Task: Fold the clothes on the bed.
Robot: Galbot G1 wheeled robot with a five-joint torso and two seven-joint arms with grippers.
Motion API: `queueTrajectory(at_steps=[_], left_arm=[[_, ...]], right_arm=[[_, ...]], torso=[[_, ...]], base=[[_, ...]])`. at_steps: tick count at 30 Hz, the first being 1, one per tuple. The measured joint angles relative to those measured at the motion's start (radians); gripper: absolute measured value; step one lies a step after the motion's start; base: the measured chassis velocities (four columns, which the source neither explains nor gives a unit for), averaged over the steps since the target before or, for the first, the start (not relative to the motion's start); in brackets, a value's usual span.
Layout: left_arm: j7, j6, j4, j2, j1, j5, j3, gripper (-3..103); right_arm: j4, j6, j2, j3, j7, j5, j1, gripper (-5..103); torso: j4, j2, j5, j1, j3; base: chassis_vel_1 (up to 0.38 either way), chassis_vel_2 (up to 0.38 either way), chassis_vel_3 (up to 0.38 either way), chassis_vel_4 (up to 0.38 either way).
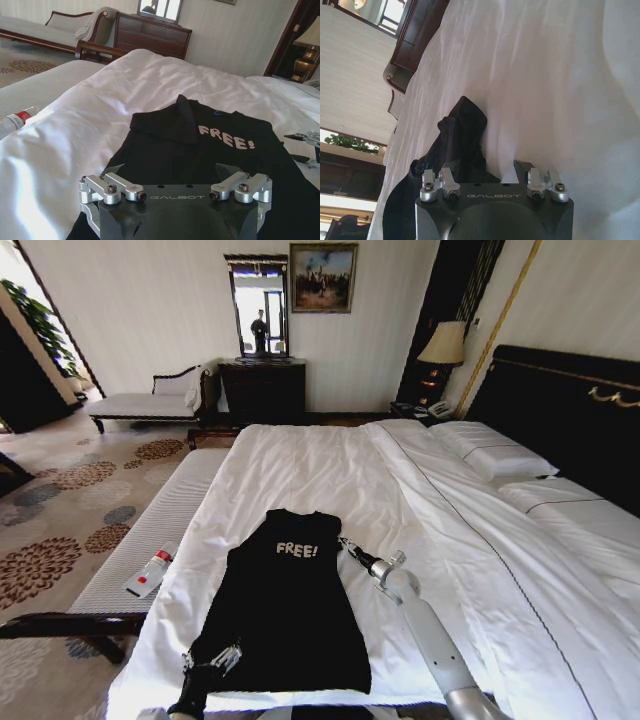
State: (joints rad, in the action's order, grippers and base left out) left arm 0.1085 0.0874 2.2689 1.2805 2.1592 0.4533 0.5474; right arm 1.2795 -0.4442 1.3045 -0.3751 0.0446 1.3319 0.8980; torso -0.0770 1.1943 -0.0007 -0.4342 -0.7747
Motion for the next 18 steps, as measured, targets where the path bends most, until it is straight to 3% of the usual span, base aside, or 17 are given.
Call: queueTrajectory(at_steps=[2,11,13,18], left_arm=[[0.000,-0.002,0.001,0.003,0.000,0.000,0.001,100],[0.003,-0.012,0.003,0.011,-0.010,0.023,0.006,100],[0.004,-0.013,0.001,0.012,-0.012,0.030,0.007,100],[0.004,-0.013,-0.001,0.010,-0.013,0.037,0.011,100]], right_arm=[[-0.008,0.001,0.003,0.001,-0.004,-0.005,-0.003,57],[-0.017,0.003,0.011,0.008,-0.007,-0.021,-0.013,47],[-0.019,0.003,0.012,0.011,-0.007,-0.023,-0.017,38],[-0.019,0.004,0.013,0.021,-0.005,-0.040,-0.019,30]], torso=[[-0.0001,0.000,0.0000,0.000,0.000],[0.0000,0.000,0.0000,0.000,0.000],[0.0000,0.000,0.0000,0.000,0.000],[0.0000,0.000,0.0000,0.000,0.000]], base=[[0.000,0.000,0.000,0.000],[0.000,0.000,0.000,0.000],[0.000,0.000,0.000,0.000],[0.000,0.000,0.000,0.000]])
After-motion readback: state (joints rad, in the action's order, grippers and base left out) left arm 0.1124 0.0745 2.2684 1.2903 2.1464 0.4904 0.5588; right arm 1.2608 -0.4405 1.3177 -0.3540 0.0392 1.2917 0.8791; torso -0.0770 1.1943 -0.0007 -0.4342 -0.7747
